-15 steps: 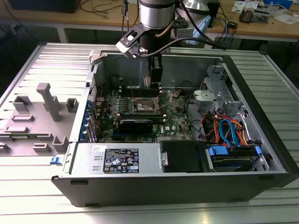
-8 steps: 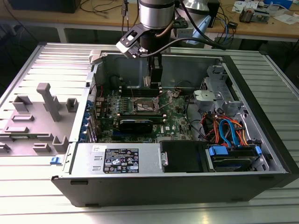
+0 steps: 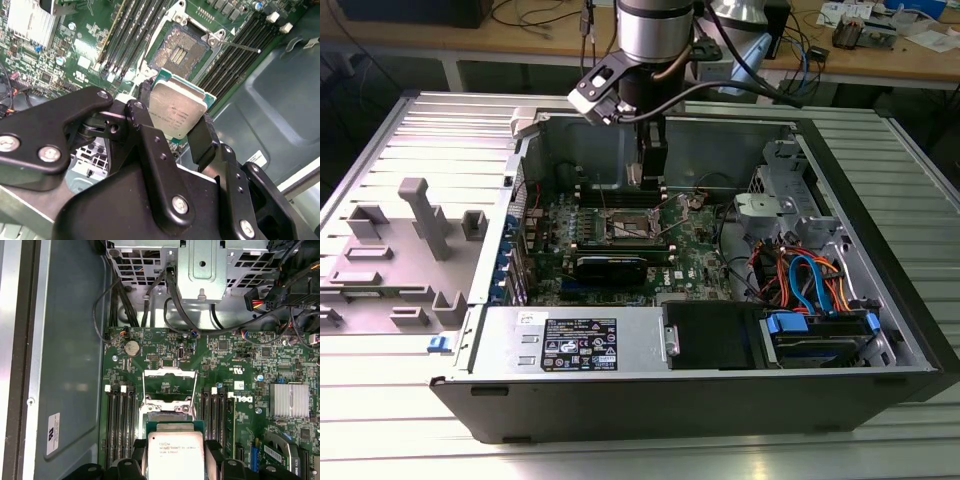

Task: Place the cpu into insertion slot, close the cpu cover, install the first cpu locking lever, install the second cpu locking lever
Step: 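Place the cpu into insertion slot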

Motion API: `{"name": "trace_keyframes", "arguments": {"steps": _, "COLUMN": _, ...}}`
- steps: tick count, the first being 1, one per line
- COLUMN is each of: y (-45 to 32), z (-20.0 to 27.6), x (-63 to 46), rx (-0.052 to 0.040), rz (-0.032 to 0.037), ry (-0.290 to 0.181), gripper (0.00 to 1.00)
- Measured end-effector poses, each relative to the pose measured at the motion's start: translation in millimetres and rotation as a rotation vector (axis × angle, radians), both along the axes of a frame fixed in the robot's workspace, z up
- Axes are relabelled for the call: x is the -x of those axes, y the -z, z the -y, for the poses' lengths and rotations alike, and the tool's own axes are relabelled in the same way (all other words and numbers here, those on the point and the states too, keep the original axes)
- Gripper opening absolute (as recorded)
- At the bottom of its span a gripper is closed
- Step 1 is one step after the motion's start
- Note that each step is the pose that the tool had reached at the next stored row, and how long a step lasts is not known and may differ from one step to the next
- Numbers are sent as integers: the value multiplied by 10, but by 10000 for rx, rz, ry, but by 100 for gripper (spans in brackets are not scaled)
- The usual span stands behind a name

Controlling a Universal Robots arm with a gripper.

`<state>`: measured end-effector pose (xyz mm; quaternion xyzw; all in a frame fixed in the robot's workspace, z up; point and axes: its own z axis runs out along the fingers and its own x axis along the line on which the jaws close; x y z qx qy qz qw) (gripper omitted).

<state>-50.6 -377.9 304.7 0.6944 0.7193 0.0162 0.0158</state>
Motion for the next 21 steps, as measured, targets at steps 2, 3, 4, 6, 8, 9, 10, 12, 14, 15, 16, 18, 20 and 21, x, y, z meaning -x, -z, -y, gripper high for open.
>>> {"name": "trace_keyframes", "arguments": {"steps": 2, "y": 18, "z": 0, "x": 26, "rx": 2, "rz": 62, "ry": -1, "gripper": 54}}
{"name": "trace_keyframes", "arguments": {"steps": 3, "y": 26, "z": 0, "x": 41, "rx": 2, "rz": 94, "ry": -1, "gripper": 54}}
{"name": "trace_keyframes", "arguments": {"steps": 4, "y": 36, "z": 0, "x": 64, "rx": 3, "rz": 132, "ry": -1, "gripper": 54}}
{"name": "trace_keyframes", "arguments": {"steps": 6, "y": 70, "z": -3, "x": 94, "rx": 1, "rz": 176, "ry": 5, "gripper": 54}}
{"name": "trace_keyframes", "arguments": {"steps": 8, "y": 105, "z": -3, "x": 98, "rx": 2, "rz": 180, "ry": 42, "gripper": 54}}
{"name": "trace_keyframes", "arguments": {"steps": 9, "y": 133, "z": -3, "x": 98, "rx": 3, "rz": 180, "ry": 77, "gripper": 54}}
{"name": "trace_keyframes", "arguments": {"steps": 10, "y": 165, "z": -4, "x": 99, "rx": 3, "rz": 180, "ry": 117, "gripper": 54}}
{"name": "trace_keyframes", "arguments": {"steps": 12, "y": 211, "z": -6, "x": 99, "rx": 3, "rz": 180, "ry": 193, "gripper": 54}}
{"name": "trace_keyframes", "arguments": {"steps": 14, "y": 260, "z": -13, "x": 99, "rx": 13, "rz": 179, "ry": 250, "gripper": 54}}
{"name": "trace_keyframes", "arguments": {"steps": 15, "y": 277, "z": -16, "x": 99, "rx": 22, "rz": 163, "ry": 255, "gripper": 54}}
{"name": "trace_keyframes", "arguments": {"steps": 16, "y": 292, "z": -20, "x": 99, "rx": 23, "rz": 142, "ry": 257, "gripper": 54}}
{"name": "trace_keyframes", "arguments": {"steps": 18, "y": 327, "z": -29, "x": 99, "rx": 22, "rz": 79, "ry": 260, "gripper": 54}}
{"name": "trace_keyframes", "arguments": {"steps": 20, "y": 370, "z": -29, "x": 99, "rx": 23, "rz": 65, "ry": 260, "gripper": 54}}
{"name": "trace_keyframes", "arguments": {"steps": 21, "y": 397, "z": -30, "x": 99, "rx": 22, "rz": 65, "ry": 260, "gripper": 54}}
